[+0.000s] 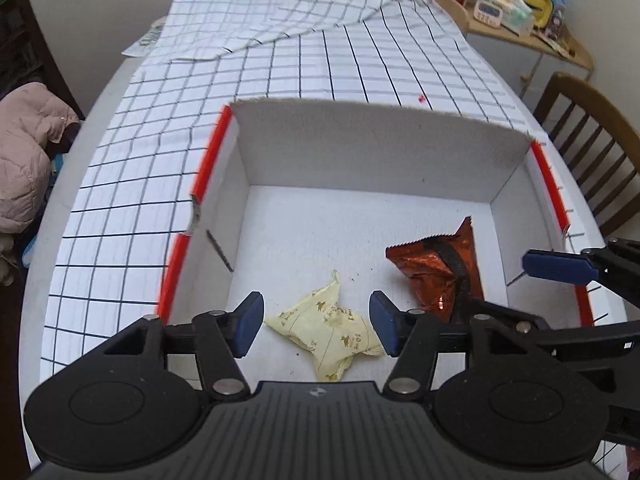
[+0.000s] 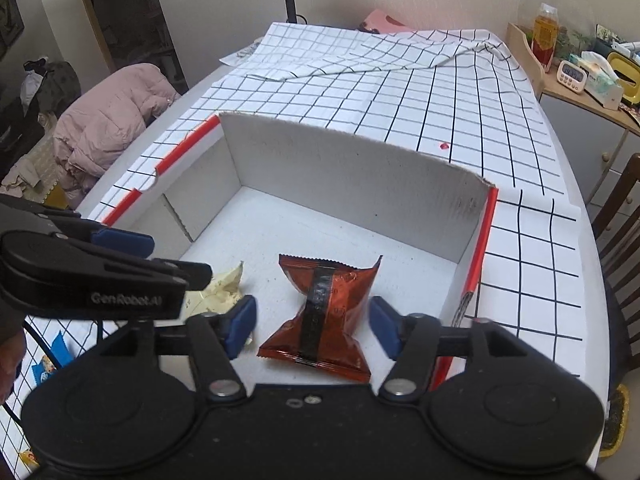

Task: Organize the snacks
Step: 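Open both tools to drop the foil bag and pastry bag into the box, then move both tools back toward the remaining snacks, then grasp the red-yellow chip bag with the right tool while the left tool grasps the blue cookie packet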

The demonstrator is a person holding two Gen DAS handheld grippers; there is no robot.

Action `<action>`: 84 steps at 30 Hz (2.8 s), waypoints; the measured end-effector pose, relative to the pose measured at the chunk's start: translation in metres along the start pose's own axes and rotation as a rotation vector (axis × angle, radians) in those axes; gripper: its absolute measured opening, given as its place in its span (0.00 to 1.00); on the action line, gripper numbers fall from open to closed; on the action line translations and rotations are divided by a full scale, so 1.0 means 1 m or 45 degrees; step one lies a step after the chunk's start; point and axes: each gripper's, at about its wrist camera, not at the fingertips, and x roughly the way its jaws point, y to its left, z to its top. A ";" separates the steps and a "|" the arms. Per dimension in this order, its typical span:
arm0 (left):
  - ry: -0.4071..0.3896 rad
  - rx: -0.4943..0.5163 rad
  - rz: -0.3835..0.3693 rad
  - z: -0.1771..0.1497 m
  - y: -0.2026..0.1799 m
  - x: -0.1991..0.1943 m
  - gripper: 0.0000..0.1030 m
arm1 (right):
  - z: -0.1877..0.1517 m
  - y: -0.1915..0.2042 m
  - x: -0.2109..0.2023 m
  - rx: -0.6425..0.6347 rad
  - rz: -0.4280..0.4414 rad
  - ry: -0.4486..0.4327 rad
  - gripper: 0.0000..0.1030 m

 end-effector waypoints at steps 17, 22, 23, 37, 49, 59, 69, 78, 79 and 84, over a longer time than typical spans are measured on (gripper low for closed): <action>-0.253 0.021 -0.115 -0.040 0.025 -0.091 0.62 | -0.017 0.038 -0.083 -0.006 -0.050 -0.159 0.83; -0.307 0.046 -0.176 -0.063 0.034 -0.116 0.69 | -0.032 0.052 -0.106 0.035 -0.059 -0.211 0.88; -0.317 0.042 -0.190 -0.068 0.038 -0.120 0.70 | -0.035 0.055 -0.110 0.043 -0.059 -0.219 0.88; -0.408 -0.004 -0.293 -0.131 0.101 -0.170 0.90 | -0.092 0.104 -0.154 0.146 -0.052 -0.346 0.99; -0.386 -0.059 -0.225 -0.160 0.153 -0.160 1.00 | -0.129 0.142 -0.133 0.073 -0.123 -0.313 0.99; -0.162 -0.048 -0.152 -0.171 0.165 -0.091 1.00 | -0.143 0.111 -0.075 0.111 -0.225 -0.143 0.99; -0.010 0.017 -0.084 -0.172 0.158 -0.042 0.99 | -0.124 0.075 -0.034 0.528 -0.206 -0.047 0.99; 0.063 0.019 -0.073 -0.171 0.157 -0.017 0.89 | -0.123 0.056 -0.003 0.802 -0.234 0.050 0.91; 0.074 0.027 -0.068 -0.172 0.156 -0.015 0.84 | -0.123 0.055 0.000 0.829 -0.228 0.060 0.90; 0.120 0.049 -0.075 -0.177 0.154 -0.006 0.69 | -0.124 0.054 0.009 0.905 -0.210 0.102 0.81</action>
